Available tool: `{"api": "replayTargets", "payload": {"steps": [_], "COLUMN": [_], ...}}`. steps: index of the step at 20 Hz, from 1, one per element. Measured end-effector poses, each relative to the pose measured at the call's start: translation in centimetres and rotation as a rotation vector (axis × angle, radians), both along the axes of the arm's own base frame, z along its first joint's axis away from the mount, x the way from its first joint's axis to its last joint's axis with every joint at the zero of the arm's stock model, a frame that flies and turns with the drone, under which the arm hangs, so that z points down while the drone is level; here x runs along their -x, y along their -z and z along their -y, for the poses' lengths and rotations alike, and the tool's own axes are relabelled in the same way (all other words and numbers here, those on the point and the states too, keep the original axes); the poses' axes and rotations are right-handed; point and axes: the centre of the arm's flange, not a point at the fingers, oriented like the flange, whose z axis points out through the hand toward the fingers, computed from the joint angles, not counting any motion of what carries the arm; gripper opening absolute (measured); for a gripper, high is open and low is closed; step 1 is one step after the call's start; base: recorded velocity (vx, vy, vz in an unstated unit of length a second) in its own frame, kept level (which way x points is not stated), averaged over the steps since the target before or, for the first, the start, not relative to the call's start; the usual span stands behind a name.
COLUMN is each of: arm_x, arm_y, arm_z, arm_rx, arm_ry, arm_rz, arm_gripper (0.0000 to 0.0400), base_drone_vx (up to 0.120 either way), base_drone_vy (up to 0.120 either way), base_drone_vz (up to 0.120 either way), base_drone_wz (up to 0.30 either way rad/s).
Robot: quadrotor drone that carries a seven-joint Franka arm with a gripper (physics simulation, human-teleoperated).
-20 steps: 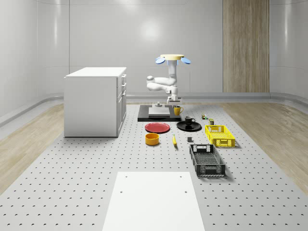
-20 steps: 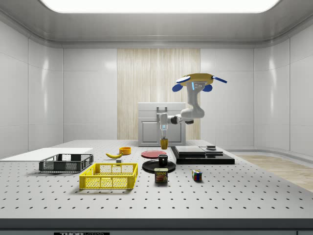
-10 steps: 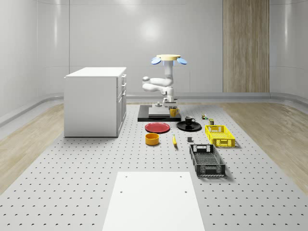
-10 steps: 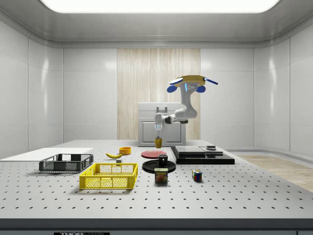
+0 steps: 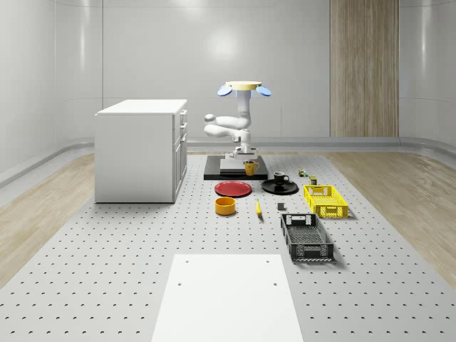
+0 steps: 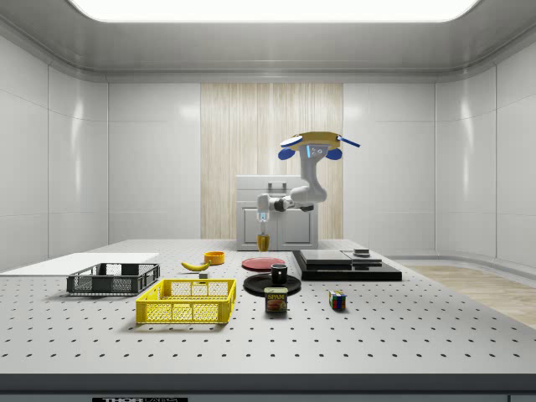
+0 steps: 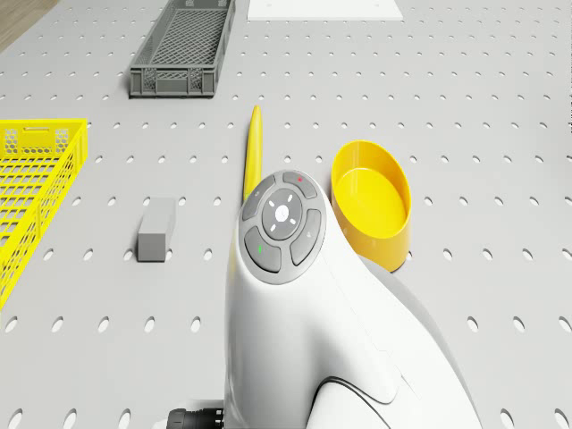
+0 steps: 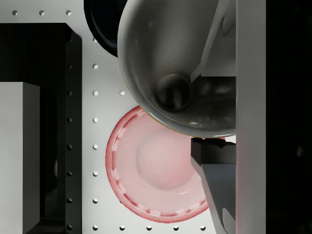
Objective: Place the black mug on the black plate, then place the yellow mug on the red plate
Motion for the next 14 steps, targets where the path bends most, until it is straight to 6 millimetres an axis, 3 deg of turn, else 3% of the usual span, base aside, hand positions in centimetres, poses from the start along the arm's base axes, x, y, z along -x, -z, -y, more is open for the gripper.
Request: {"api": "replayTargets", "payload": {"steps": [10,14], "arm_x": [0.00,0.00], "arm_y": [0.00,-0.24], "arm_z": [0.00,0.00], "arm_rx": [0.000,0.000], "arm_ry": [0.000,0.000], "arm_rz": [0.000,0.000], "arm_gripper": [0.0110,0.0110], "base_drone_vx": [0.000,0.000], "base_drone_vy": [-0.120,-0.020], "base_drone_vz": [0.000,0.000], "base_drone_wz": [0.000,0.000]}}
